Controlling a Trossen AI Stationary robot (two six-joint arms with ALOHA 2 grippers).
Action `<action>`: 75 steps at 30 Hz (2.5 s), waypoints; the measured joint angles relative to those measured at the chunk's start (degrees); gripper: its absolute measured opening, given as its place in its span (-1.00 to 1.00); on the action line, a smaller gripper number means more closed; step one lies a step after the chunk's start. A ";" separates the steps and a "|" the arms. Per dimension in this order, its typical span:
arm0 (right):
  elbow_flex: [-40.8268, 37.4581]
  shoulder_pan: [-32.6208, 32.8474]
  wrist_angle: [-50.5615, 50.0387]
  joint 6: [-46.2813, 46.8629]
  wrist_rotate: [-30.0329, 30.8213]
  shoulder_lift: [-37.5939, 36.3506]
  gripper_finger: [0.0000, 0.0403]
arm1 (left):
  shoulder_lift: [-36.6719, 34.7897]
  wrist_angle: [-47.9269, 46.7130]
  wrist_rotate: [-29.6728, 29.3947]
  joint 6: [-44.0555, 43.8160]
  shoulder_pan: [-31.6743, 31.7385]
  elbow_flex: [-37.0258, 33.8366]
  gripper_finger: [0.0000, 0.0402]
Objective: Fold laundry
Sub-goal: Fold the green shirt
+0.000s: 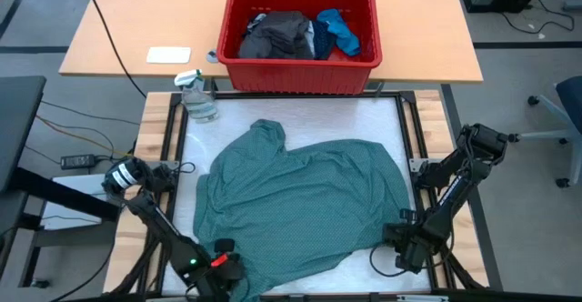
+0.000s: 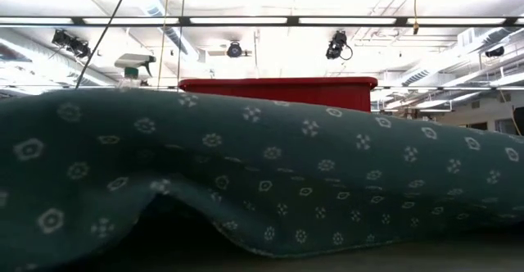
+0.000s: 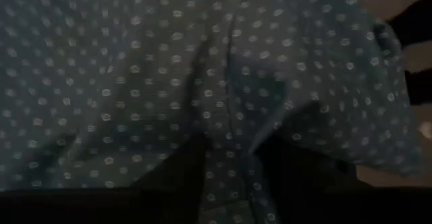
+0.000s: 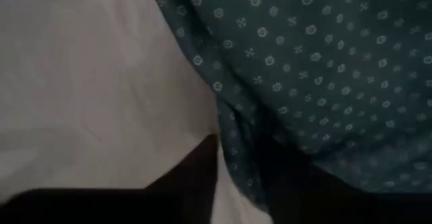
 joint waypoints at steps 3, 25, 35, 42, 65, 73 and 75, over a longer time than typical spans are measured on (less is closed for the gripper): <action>1.39 -1.36 0.54 -2.21 -4.37 -0.75 -0.81 | 0.00 0.74 7.10 0.60 2.44 -0.01 -0.70; -11.79 -13.38 -0.37 -16.98 -5.46 -44.24 -0.99 | -29.02 -17.82 15.71 11.12 22.69 -0.95 -1.00; -27.79 -23.11 3.91 3.05 -8.24 -63.41 -0.90 | -29.27 -7.36 38.45 10.23 35.08 -16.84 -0.97; -20.26 -30.21 -7.14 2.32 -7.83 -63.77 -0.48 | -33.04 -13.18 42.97 25.40 42.11 -16.79 -0.72; -12.13 -20.77 16.95 -5.85 -5.60 -27.97 -0.32 | -44.98 -16.31 21.83 -6.78 20.10 -17.01 -0.24; -3.68 -15.28 12.28 14.83 -4.12 -14.29 -0.32 | -37.67 -9.64 16.78 -19.28 8.96 -17.03 -0.11; -2.19 -13.78 12.26 23.78 -3.87 -12.62 -0.32 | -35.19 -9.59 16.15 -21.42 8.33 -17.03 -0.08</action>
